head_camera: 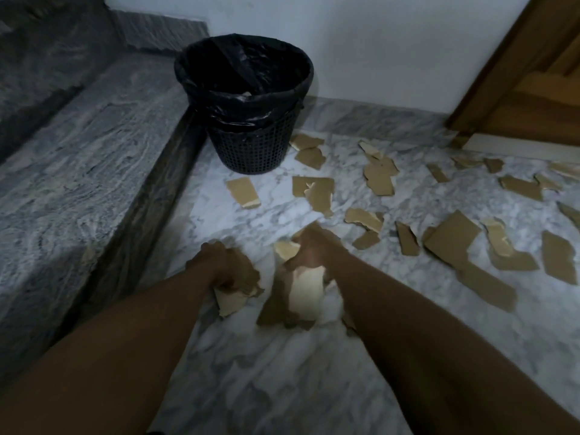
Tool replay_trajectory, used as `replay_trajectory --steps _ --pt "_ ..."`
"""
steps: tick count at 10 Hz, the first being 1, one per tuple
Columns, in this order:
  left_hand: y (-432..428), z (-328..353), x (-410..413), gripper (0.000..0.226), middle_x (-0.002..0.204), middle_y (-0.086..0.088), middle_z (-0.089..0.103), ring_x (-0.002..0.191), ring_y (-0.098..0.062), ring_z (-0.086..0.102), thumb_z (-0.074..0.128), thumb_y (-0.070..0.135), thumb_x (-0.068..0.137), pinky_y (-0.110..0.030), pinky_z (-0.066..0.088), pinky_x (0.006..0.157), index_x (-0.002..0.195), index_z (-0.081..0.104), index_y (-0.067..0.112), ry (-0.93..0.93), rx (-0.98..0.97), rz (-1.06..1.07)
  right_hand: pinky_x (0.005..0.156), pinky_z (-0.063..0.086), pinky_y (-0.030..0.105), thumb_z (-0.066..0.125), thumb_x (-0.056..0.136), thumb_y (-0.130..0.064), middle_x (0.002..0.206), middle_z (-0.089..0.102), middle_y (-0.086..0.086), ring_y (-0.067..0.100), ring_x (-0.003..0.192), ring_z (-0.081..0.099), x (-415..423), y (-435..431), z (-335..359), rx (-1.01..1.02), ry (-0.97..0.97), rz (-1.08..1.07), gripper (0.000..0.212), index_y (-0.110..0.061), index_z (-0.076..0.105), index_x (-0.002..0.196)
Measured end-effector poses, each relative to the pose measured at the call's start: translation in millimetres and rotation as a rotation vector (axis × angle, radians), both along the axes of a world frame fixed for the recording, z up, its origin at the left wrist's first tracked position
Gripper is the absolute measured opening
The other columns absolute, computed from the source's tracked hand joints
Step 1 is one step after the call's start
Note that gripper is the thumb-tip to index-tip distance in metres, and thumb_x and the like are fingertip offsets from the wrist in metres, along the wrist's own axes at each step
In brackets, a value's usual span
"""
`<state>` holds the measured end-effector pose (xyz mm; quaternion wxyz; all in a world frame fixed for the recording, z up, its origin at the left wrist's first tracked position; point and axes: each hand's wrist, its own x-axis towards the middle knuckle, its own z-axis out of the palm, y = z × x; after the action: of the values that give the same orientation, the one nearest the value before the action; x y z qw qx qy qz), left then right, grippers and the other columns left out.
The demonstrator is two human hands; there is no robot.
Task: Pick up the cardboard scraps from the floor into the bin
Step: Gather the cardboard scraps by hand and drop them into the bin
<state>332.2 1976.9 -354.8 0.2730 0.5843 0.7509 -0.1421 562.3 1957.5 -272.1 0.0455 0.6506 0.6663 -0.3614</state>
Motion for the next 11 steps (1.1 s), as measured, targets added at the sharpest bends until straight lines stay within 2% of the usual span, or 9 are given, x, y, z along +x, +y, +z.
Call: replay_trajectory --steps 1,2,3,5,6,7,8,10,11 --pt "-20.6 43.2 12.2 0.088 0.152 -0.016 0.031 0.137 -0.041 0.033 0.074 0.053 0.075 -0.052 0.033 0.108 0.146 0.037 0.018 0.101 -0.031 -0.076 0.104 0.042 0.032 0.077 0.085 -0.034 0.15 0.046 0.012 0.031 0.131 0.05 41.3 2.2 26.4 -0.156 -0.075 -0.091 0.078 -0.012 0.04 0.151" --pt "-28.8 64.4 23.9 0.074 0.149 -0.014 0.026 0.136 -0.038 0.027 0.072 0.044 0.082 -0.051 0.03 0.11 0.143 0.037 0.019 0.096 0.035 -0.182 0.109 0.038 0.028 0.068 0.094 -0.021 0.147 0.046 0.019 0.033 0.134 0.047 87.3 -13.4 19.3 -0.299 -0.145 -0.303 0.065 0.004 0.038 0.146" --pt "-25.4 53.4 32.8 0.083 0.148 -0.017 0.026 0.135 -0.04 0.03 0.078 0.042 0.078 -0.051 0.036 0.107 0.143 0.034 0.013 0.045 -0.047 -0.24 0.104 0.047 0.042 0.082 0.077 -0.045 0.139 0.049 0.018 0.034 0.125 0.052 112.2 -44.5 -7.4 -0.252 -0.248 -0.431 0.087 0.001 0.041 0.139" --pt "-24.4 45.0 52.4 0.081 0.14 -0.014 0.033 0.13 -0.038 0.034 0.08 0.046 0.074 -0.052 0.041 0.101 0.136 0.039 0.014 0.029 0.003 -0.353 0.097 0.047 0.053 0.081 0.039 -0.063 0.108 0.06 0.006 0.031 0.105 0.06 138.4 -58.8 -53.1 -0.149 -0.177 -0.547 0.098 -0.014 0.056 0.12" --pt "-23.2 39.7 56.5 0.082 0.138 -0.013 0.034 0.127 -0.037 0.037 0.08 0.048 0.072 -0.051 0.043 0.099 0.135 0.04 0.015 0.031 0.032 -0.38 0.097 0.048 0.048 0.087 0.058 -0.047 0.113 0.058 0.009 0.031 0.109 0.059 131.4 -57.6 -32.7 -0.128 -0.139 -0.532 0.087 -0.007 0.052 0.127" --pt "-21.8 36.6 57.7 0.08 0.135 -0.012 0.035 0.123 -0.038 0.039 0.081 0.047 0.071 -0.053 0.045 0.096 0.133 0.041 0.015 0.022 0.041 -0.404 0.083 0.054 0.042 0.088 0.072 -0.034 0.136 0.052 0.016 0.035 0.118 0.056 135.6 -45.4 -11.9 -0.176 -0.052 -0.536 0.09 0.0 0.042 0.141" --pt "-20.4 35.6 60.3 0.079 0.136 -0.013 0.034 0.123 -0.039 0.039 0.082 0.044 0.071 -0.052 0.046 0.094 0.133 0.041 0.015 0.005 0.046 -0.425 0.073 0.057 0.044 0.089 0.069 -0.041 0.139 0.051 0.015 0.035 0.107 0.058 144.6 -32.8 12.4 -0.315 0.06 -0.578 0.098 -0.002 0.04 0.145" --pt "-17.7 39.6 84.1 0.078 0.129 -0.013 0.038 0.114 -0.035 0.048 0.084 0.042 0.067 -0.049 0.05 0.09 0.127 0.044 0.012 0.01 0.093 -0.499 0.092 0.047 0.037 0.072 0.09 -0.034 0.141 0.053 0.017 0.032 0.123 0.055 121.6 -47.6 -6.3 -0.408 -0.047 -0.404 0.063 0.003 0.051 0.136" --pt "-7.9 48.3 106.5 0.088 0.132 -0.012 0.034 0.116 -0.034 0.045 0.087 0.043 0.06 -0.043 0.05 0.089 0.131 0.045 0.013 -0.046 0.194 -0.628 0.092 0.047 0.031 0.078 0.08 -0.042 0.133 0.055 0.015 0.026 0.112 0.058 106.7 -58.4 -38.2 -0.2 -0.212 -0.218 0.067 -0.002 0.053 0.128"
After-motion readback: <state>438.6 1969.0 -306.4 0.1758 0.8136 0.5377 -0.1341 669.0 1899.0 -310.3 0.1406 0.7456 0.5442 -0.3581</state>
